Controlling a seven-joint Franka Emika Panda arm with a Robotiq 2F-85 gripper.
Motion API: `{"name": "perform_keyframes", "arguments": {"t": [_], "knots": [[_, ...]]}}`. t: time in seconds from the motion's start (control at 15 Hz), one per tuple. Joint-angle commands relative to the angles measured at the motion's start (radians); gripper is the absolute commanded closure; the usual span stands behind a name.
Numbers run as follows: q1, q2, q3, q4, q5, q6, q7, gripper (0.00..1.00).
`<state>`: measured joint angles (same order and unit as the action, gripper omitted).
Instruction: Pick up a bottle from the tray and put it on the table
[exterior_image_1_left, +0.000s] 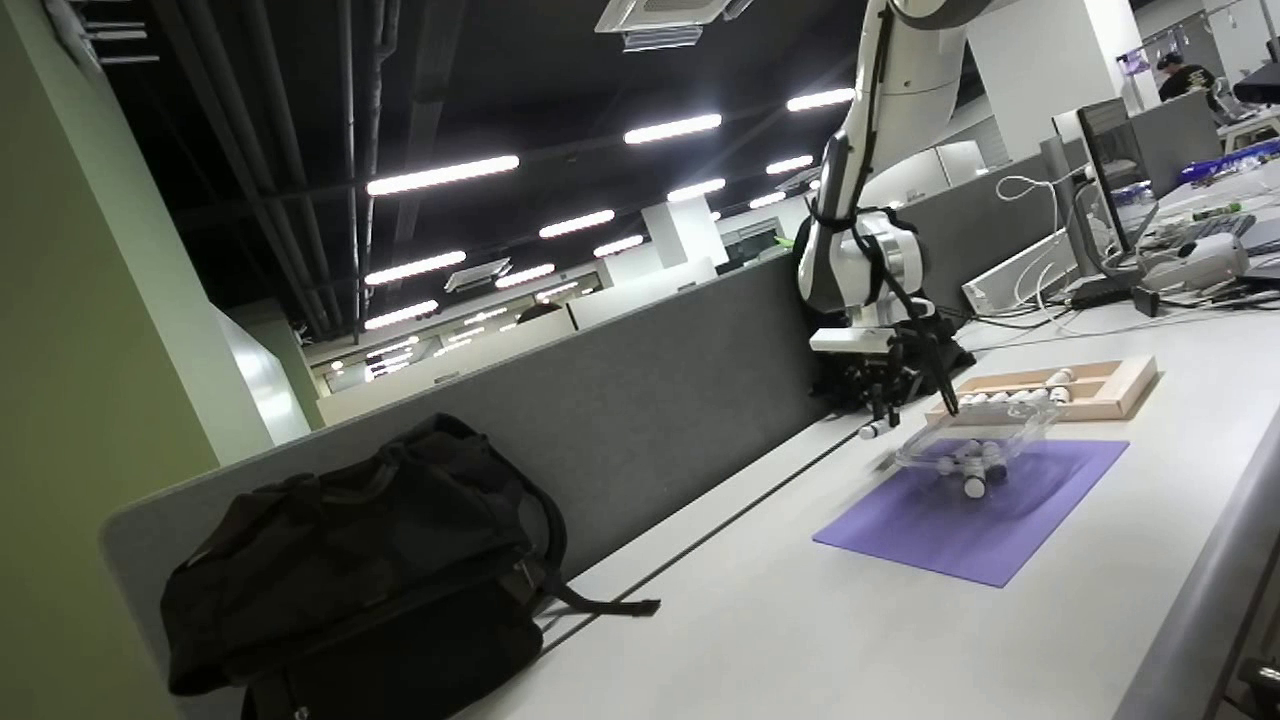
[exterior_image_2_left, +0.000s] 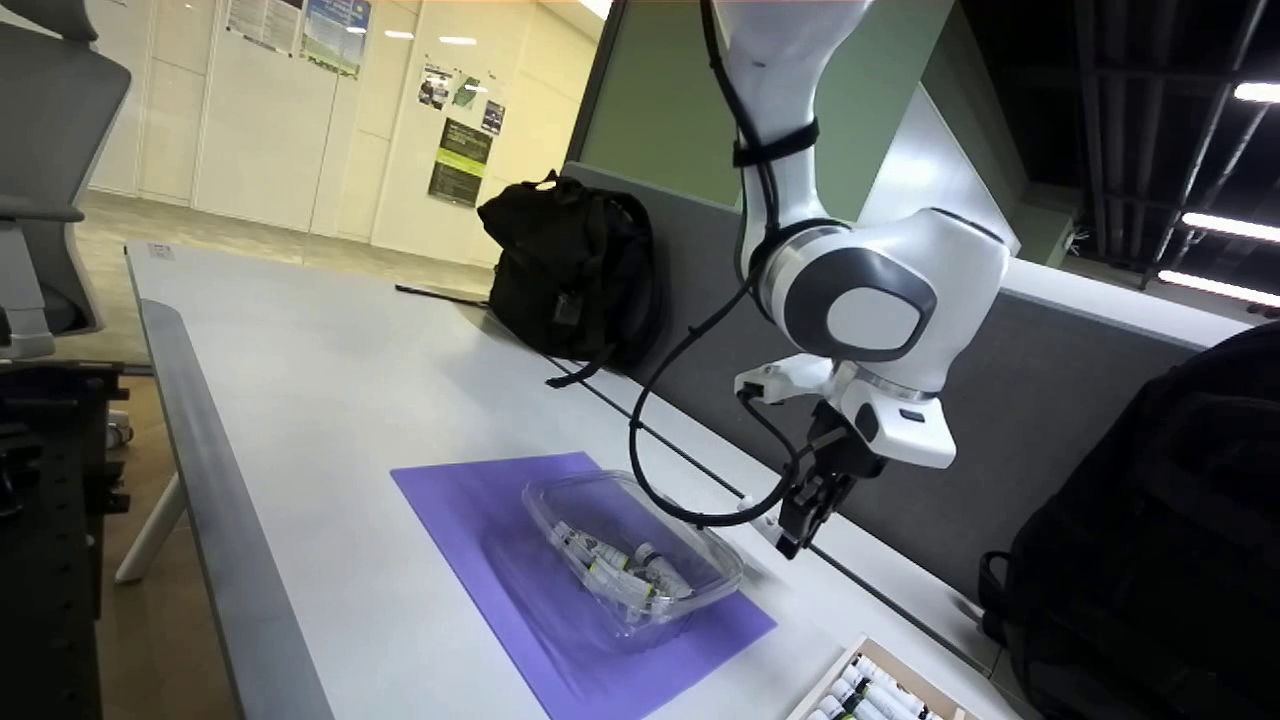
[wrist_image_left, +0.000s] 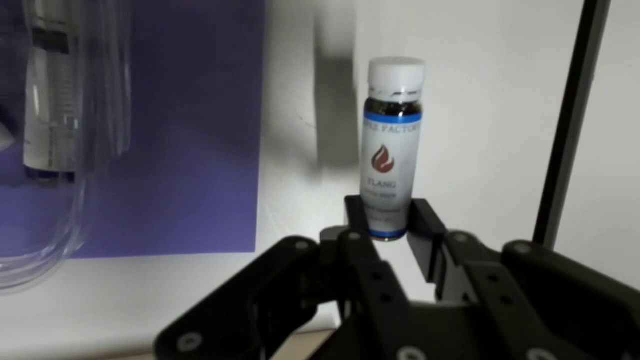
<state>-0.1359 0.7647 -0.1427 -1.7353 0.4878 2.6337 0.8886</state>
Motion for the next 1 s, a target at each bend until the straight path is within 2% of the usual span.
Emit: {"name": "perform_keyframes", "arguments": {"t": [0.0,0.53,0.6,0.67,0.93], "knots": [[0.009,0.038,-0.016,0.047,-0.022,-0.028,0.063,0.93],[0.014,0.093,-0.029,0.078,-0.027,-0.014,0.095,0.93],[0.012,0.083,-0.026,0.077,-0.027,-0.019,0.094,0.48],[0.01,0.075,-0.023,0.074,-0.028,-0.021,0.089,0.47],[-0.001,0.0,-0.004,0.039,-0.019,-0.024,0.057,0.21]]}}
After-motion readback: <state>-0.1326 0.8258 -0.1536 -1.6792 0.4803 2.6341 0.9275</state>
